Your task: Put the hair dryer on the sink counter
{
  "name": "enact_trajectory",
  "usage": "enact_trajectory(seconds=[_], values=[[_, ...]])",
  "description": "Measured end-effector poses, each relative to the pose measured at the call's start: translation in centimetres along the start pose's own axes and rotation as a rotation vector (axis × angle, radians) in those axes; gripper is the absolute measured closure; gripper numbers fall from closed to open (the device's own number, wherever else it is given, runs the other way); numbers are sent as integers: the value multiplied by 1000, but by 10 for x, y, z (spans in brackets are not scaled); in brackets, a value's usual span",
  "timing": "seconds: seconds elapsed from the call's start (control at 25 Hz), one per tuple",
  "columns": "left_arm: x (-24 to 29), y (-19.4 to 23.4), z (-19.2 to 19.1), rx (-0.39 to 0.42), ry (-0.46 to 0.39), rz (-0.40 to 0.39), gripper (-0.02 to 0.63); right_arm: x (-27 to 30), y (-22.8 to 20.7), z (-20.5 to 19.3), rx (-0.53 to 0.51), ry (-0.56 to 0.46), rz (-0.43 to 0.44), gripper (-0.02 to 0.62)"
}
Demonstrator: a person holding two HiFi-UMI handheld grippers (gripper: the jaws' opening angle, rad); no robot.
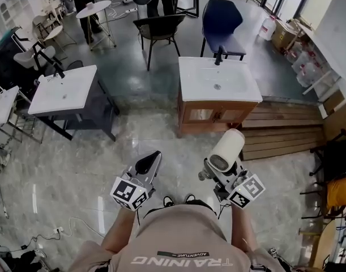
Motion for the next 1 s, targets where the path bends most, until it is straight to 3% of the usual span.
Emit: enact_trajectory(seconds=[0.24,0.48,0.72,1.0], values=[[7,6,7,-30,-7,-5,598,11,-6,2,-40,15,16,376],[32,21,5,-34,12,-14,598,26,-25,-17,5,24,25,374],[78,31,10,-6,31,-7,598,41,-74,-20,23,31,52,374],[139,57,31,30,-16,87,598,77,-147,-20,-59,78,97,376]])
Point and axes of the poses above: the fingertips, and each gripper's own axes: x forward along the fingers, y to its left, z out of its top, the point moved 4 cm from there along -x, backward along the fingers, and after that the axes turned 8 degrees about -x, right-handed, at the moved point
